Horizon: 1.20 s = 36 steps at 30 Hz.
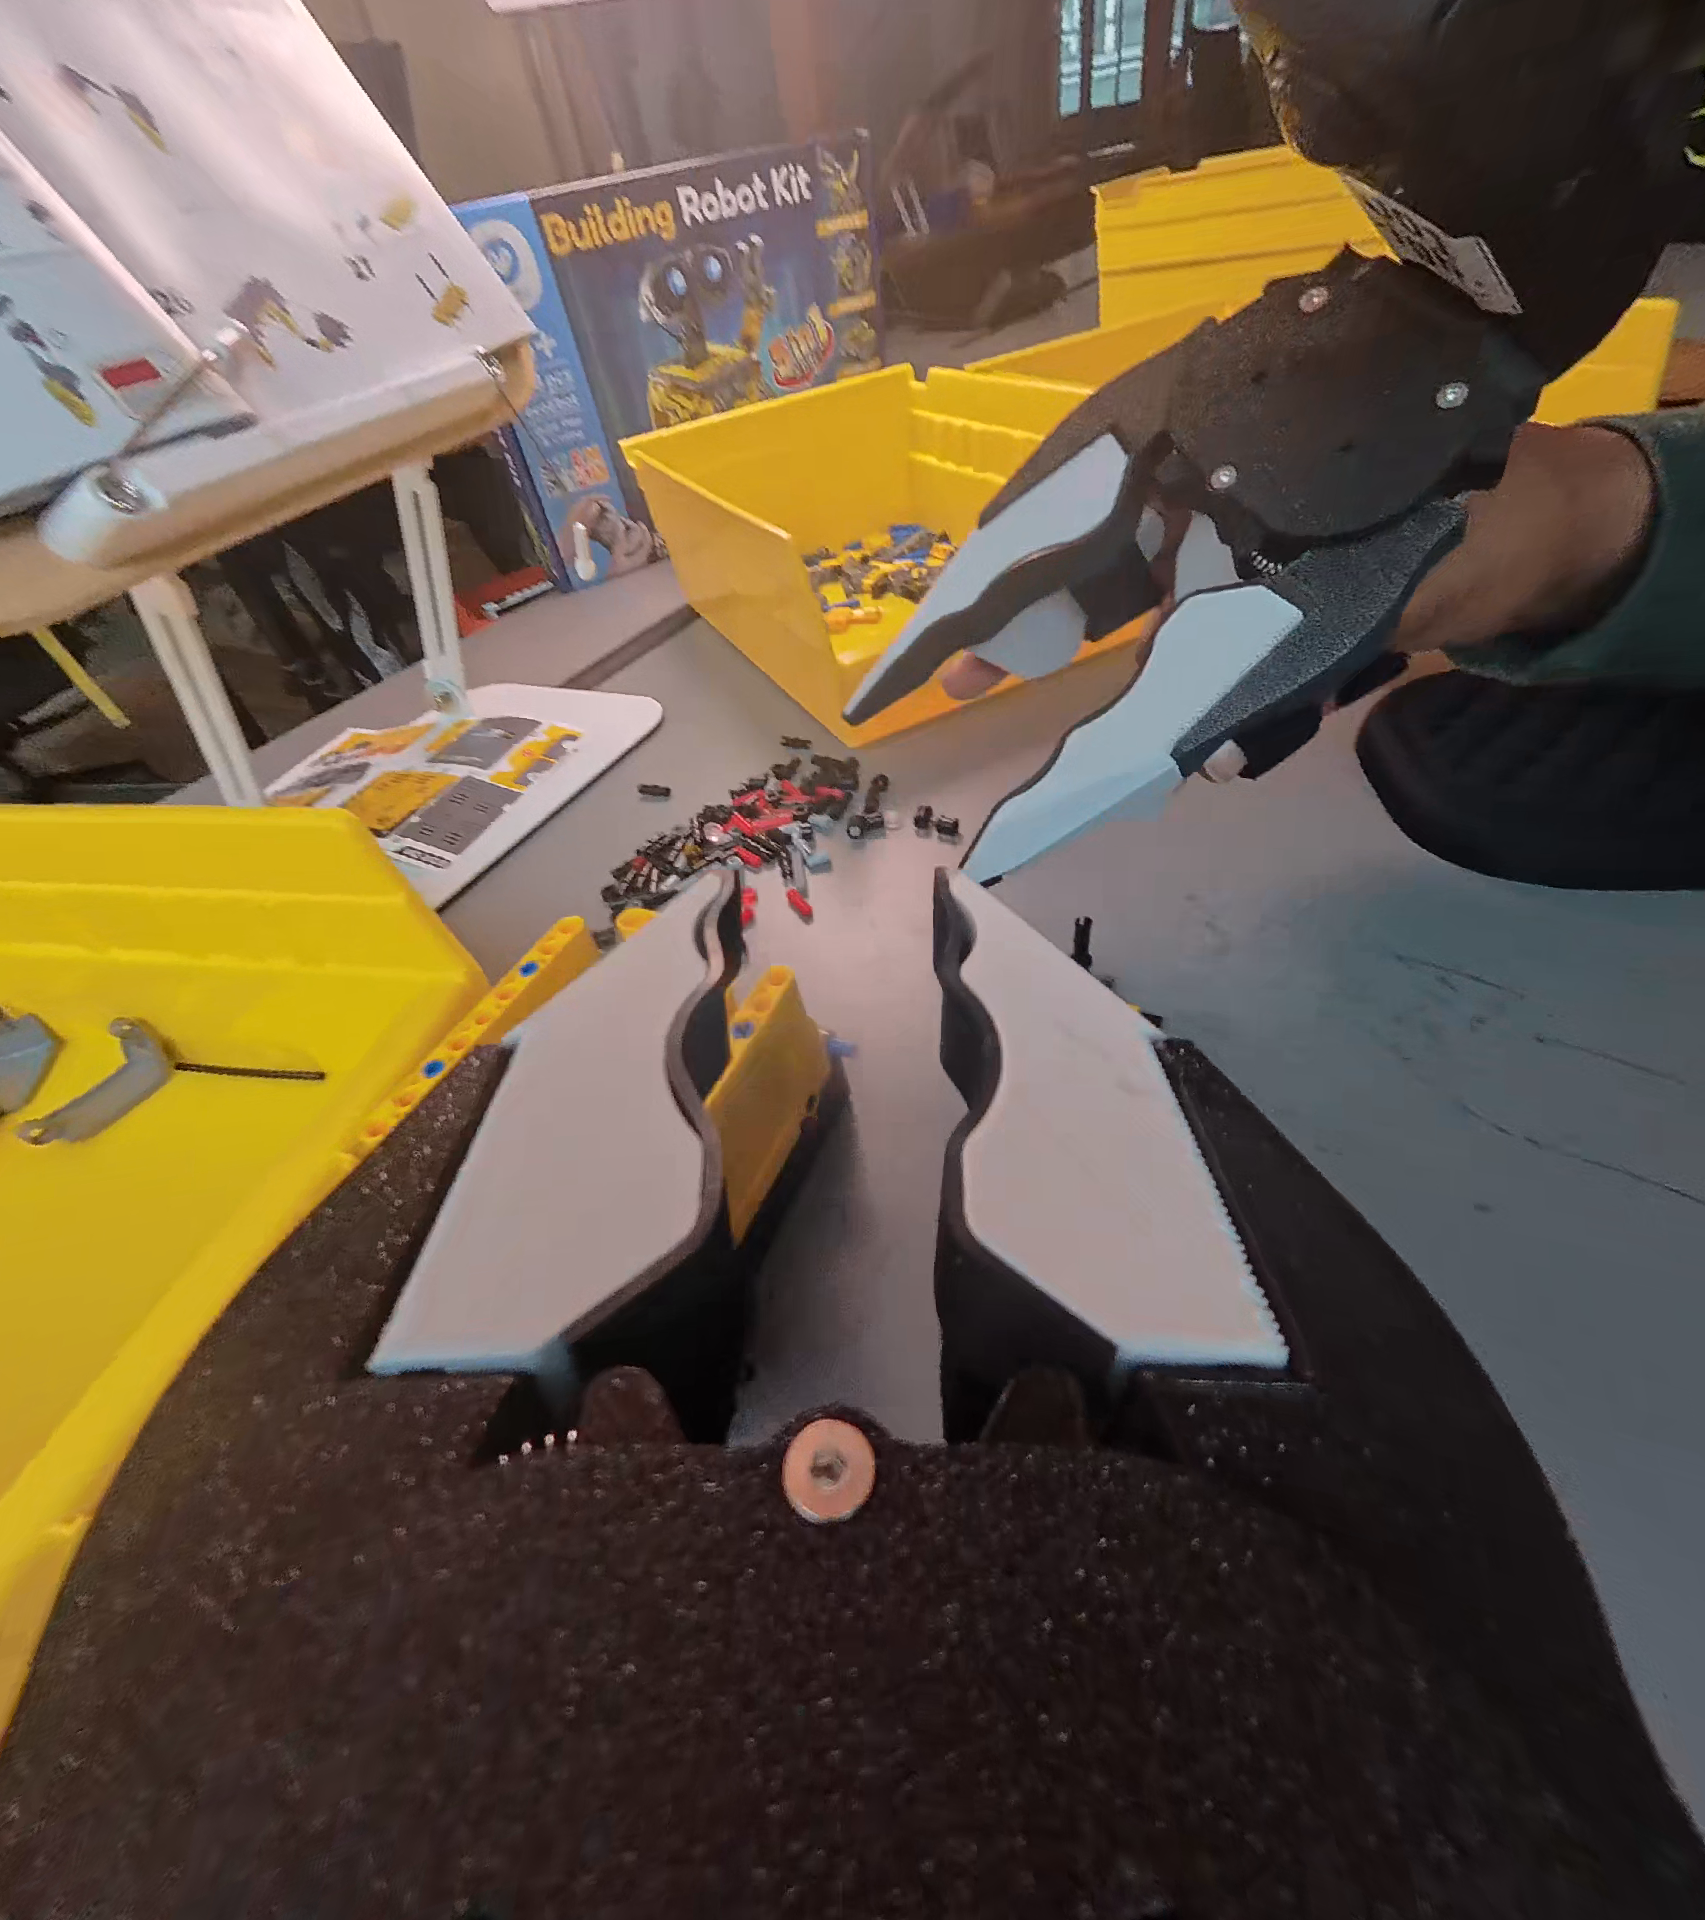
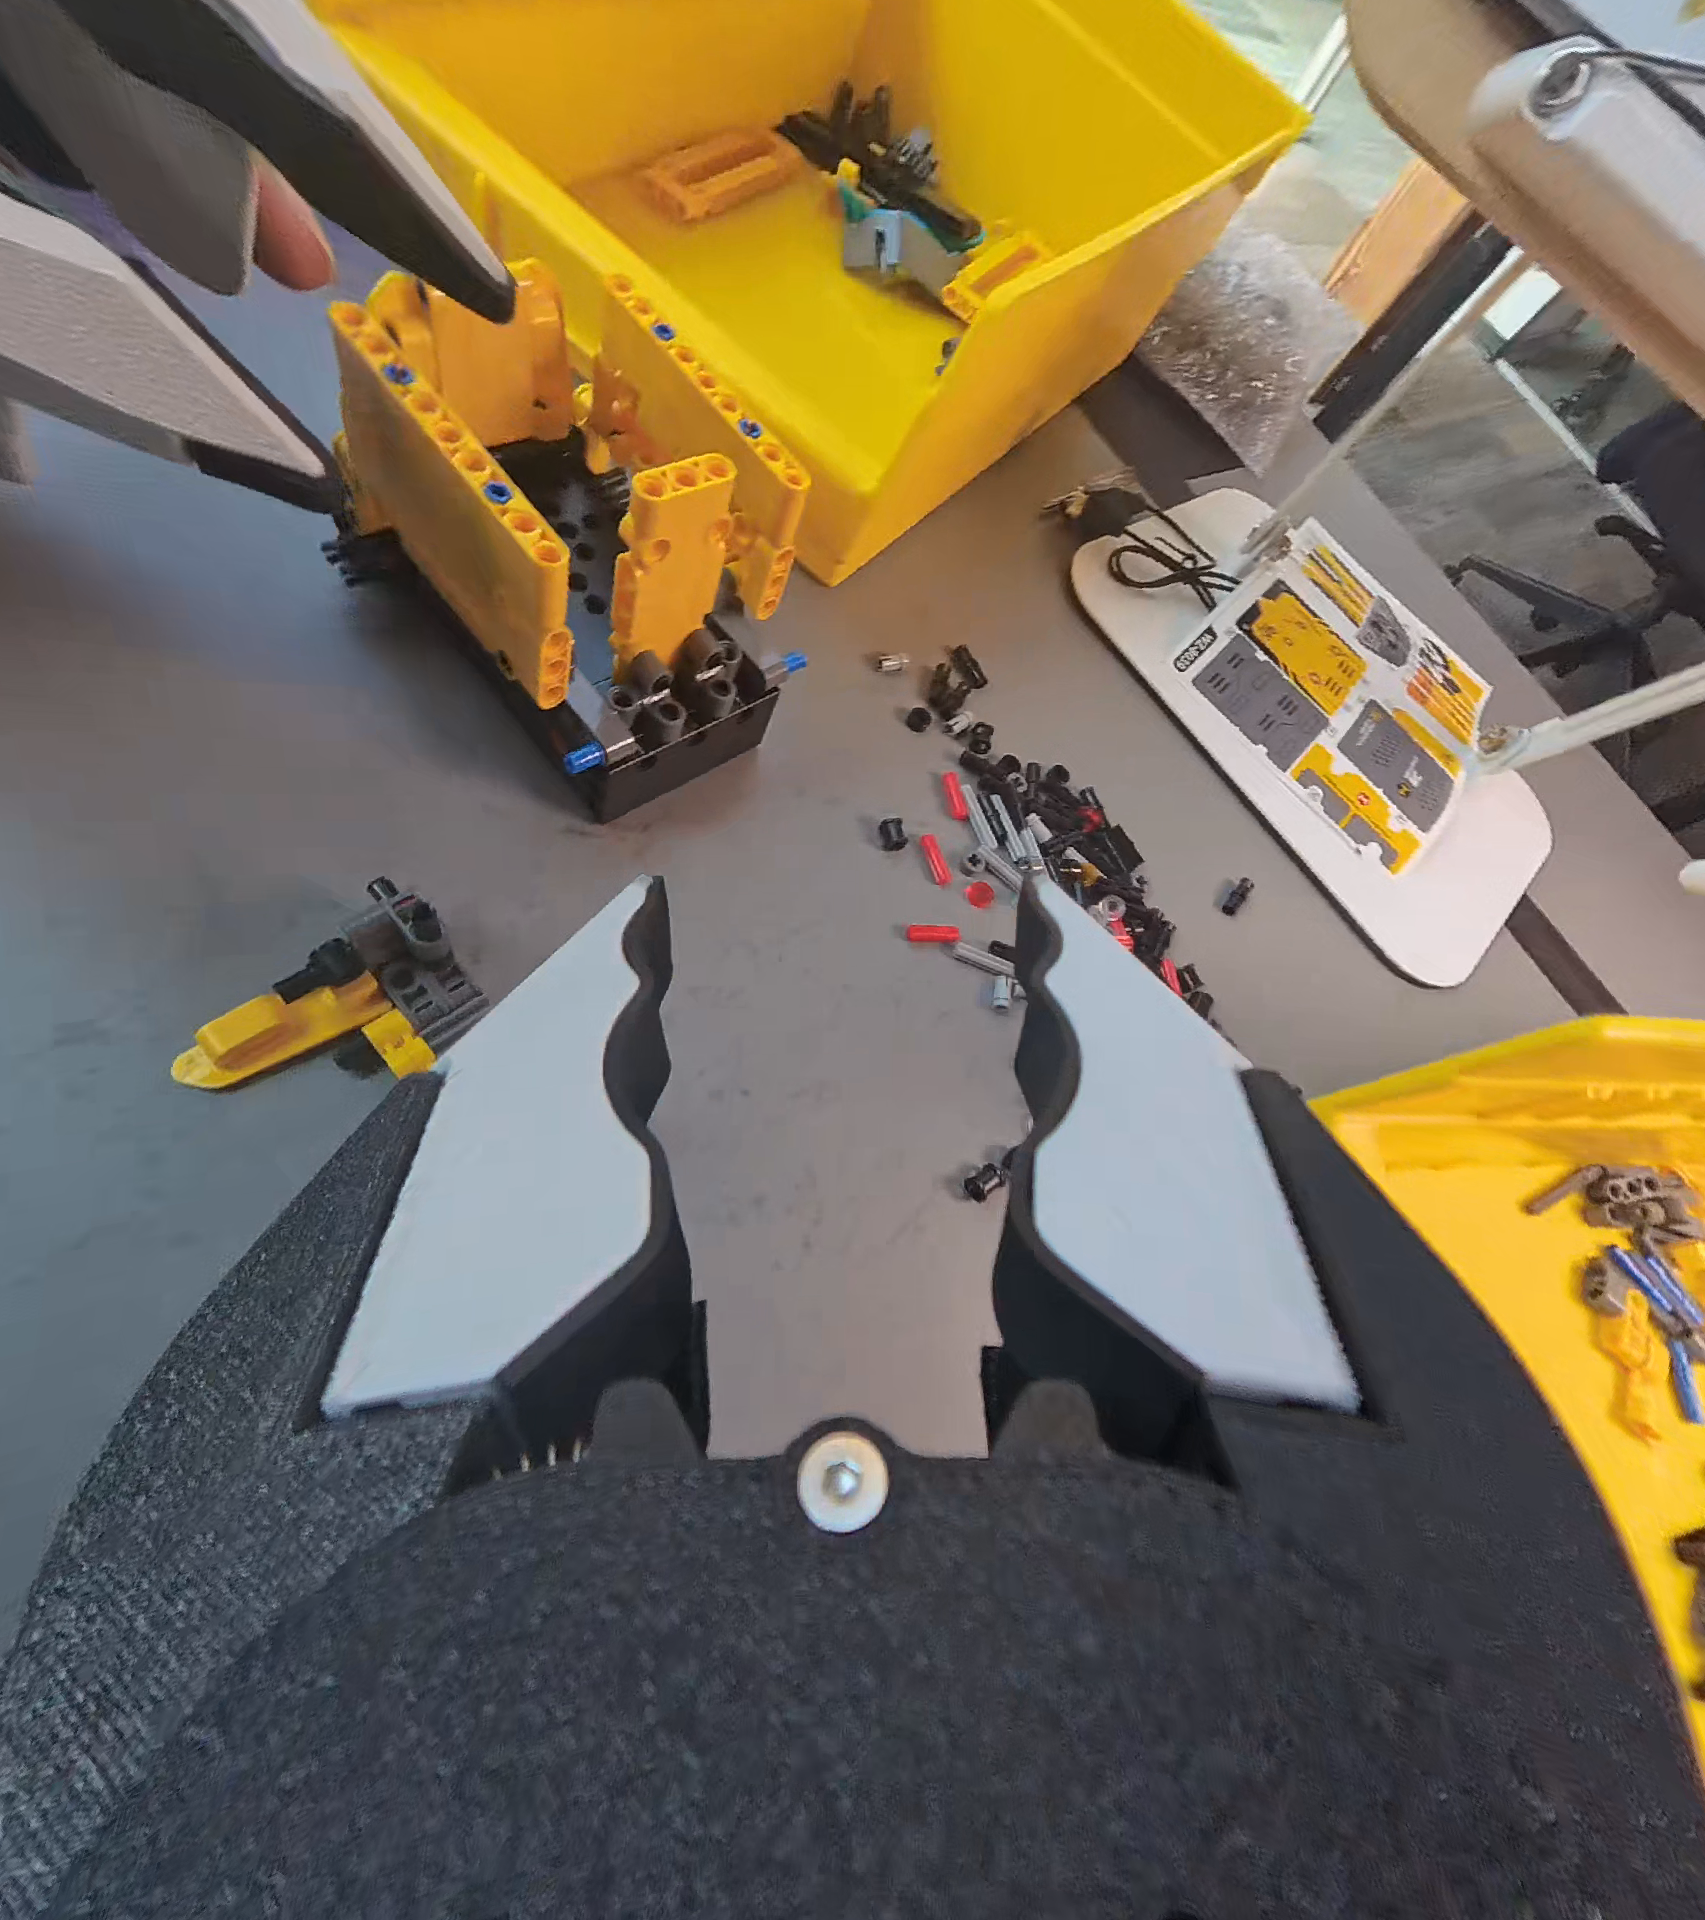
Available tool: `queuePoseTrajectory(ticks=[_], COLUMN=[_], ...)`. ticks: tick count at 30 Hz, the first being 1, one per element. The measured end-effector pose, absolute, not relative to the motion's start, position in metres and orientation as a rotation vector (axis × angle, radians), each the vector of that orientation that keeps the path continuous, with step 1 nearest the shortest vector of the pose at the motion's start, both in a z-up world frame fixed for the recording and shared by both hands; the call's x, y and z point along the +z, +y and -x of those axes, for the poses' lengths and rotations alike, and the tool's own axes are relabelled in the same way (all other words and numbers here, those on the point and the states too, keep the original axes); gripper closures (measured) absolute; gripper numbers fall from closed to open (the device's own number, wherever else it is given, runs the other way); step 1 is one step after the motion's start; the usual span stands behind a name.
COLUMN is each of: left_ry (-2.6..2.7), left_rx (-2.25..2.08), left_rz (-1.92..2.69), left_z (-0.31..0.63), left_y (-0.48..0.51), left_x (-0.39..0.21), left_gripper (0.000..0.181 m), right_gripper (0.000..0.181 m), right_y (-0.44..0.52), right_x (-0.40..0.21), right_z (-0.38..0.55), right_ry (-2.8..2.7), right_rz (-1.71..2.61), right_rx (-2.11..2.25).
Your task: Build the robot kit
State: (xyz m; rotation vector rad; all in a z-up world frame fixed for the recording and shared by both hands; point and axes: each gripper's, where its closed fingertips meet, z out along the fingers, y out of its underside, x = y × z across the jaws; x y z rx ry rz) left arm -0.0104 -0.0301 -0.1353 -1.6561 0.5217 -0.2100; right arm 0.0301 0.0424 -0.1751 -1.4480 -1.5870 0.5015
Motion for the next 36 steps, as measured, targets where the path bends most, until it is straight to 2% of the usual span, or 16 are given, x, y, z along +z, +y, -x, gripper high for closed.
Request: queuePoseTrajectory(ticks=[7, 13, 16, 22, 28, 30, 31, 33, 34, 36], left_ry=[0.410, 0.307, 0.287, 0.280, 0.278, 0.280, 0.284, 0.296, 0.300, 0.297], left_rx=[-0.079, -0.032, -0.023, -0.075, -0.063, -0.068, -0.068, -0.065, -0.065, -0.076], left_rz=[1.589, 1.613, 1.642, 1.705, 1.680, 1.685, 1.687, 1.685, 1.684, 1.682], left_z=[0.034, 0.055, 0.057, 0.051, 0.055, 0.054, 0.053, 0.052, 0.051, 0.051], left_y=[-0.026, -0.026, -0.030, -0.038, -0.037, -0.036, -0.036, -0.037, -0.037, -0.037], left_x=[-0.122, -0.121, -0.126, -0.140, -0.141, -0.142, -0.143, -0.143, -0.143, -0.142], left_gripper=[0.126, 0.120, 0.121, 0.120, 0.116, 0.112, 0.112, 0.112, 0.112, 0.113], right_gripper=[0.114, 0.113, 0.106, 0.078, 0.080, 0.089, 0.108, 0.172, 0.180, 0.181], right_y=[0.057, 0.062, 0.071, 0.102, 0.105, 0.101, 0.097, 0.084, 0.078, 0.074], right_x=[-0.161, -0.154, -0.157, -0.166, -0.151, -0.141, -0.135, -0.118, -0.111, -0.103], right_z=[-0.044, -0.057, -0.063, -0.074, -0.076, -0.077, -0.077, -0.079, -0.080, -0.082], right_ry=[-1.434, -1.338, -1.269, -1.107, -0.998, -0.988, -0.983, -0.978, -0.967, -0.935], right_rz=[1.501, 1.507, 1.519, 1.563, 1.514, 1.454, 1.410, 1.277, 1.238, 1.222], right_rx=[0.517, 0.491, 0.488, 0.490, 0.616, 0.633, 0.650, 0.713, 0.742, 0.782])
